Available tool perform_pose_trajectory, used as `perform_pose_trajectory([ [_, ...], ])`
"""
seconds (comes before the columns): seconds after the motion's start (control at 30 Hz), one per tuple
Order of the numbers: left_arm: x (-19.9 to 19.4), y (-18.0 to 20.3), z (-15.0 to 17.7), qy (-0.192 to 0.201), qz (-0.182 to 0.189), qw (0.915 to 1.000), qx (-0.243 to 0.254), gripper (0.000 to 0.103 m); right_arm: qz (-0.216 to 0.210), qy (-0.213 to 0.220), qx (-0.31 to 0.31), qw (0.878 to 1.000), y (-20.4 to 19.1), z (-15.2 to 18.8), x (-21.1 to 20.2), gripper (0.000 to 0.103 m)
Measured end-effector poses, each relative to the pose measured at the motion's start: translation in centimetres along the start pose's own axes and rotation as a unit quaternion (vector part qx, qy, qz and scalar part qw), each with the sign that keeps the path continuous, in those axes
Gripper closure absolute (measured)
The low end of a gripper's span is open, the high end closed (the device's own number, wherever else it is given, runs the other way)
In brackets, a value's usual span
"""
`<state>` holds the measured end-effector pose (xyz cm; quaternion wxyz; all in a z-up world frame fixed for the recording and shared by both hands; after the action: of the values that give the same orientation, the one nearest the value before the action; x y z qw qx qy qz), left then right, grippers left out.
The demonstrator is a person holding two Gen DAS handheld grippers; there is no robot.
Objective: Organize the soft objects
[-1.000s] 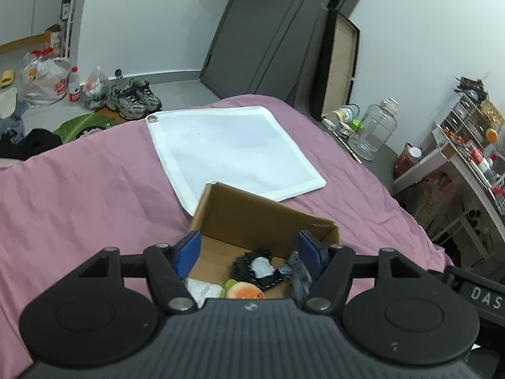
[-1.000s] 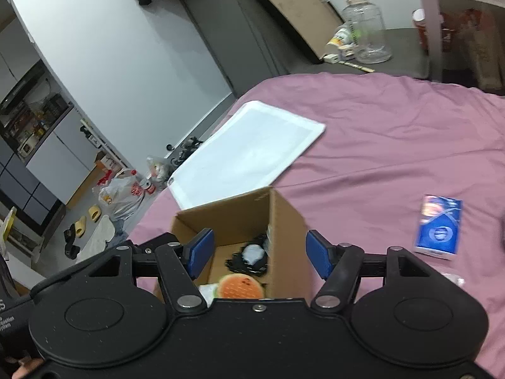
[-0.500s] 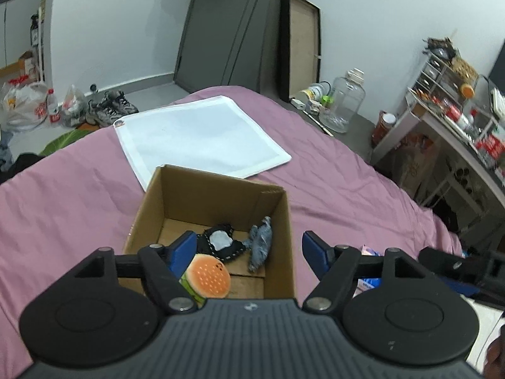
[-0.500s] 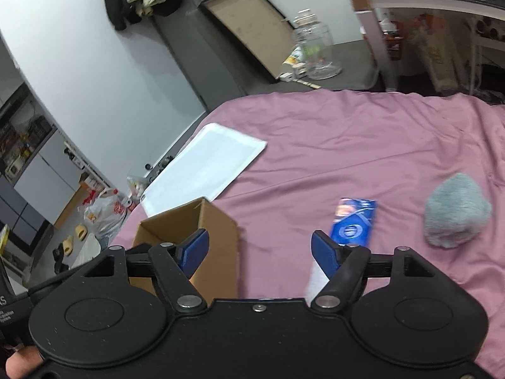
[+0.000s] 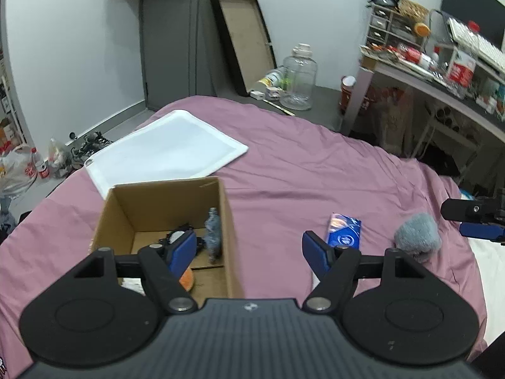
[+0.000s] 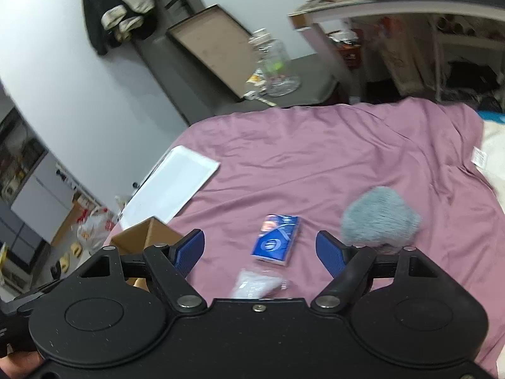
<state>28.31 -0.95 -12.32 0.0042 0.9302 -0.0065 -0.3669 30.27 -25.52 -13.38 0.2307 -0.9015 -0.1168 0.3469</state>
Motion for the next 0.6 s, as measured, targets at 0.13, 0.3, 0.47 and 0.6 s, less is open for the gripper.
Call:
perform_pose_trajectory([
  [0.13,0.6,1.6,0.4,-0.013,-0.011,0.9997,0.015,0.031,-0.004,0.003,0.019,1.0,2.3,0.5,0.4,0.026],
  [0.3,1.2,3.9,-0.2,-0.02,-0.023,0.9992,0.026,0.031,0.003,0.008,0.036,0.999,5.0,0.6,0.8,0.026],
  [0.47,2.3,6.6,-1.3,-0.017,-0.02,0.999,0.037,0.031,-0.019,0.0,0.092,0.996,8.4,0.8,1.7,0.026],
  [0.6,3.2,8.9,-1.8,-0.012,-0.011,0.9985,0.052,0.031,-0.016,0.004,0.127,0.992,10.6,0.8,1.8,0.026],
])
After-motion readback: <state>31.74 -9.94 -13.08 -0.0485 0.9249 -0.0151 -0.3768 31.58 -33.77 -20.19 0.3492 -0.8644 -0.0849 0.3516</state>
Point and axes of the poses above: each gripper's, at about its wrist camera, not at the fingertips, and x roughly the way its jaws point, y to its right, z to its underside, the point moved 6 cm from there along x, roughly the way its jaws point, and after that the axes turned 5 degrees about -z, right-handed, at the moved point
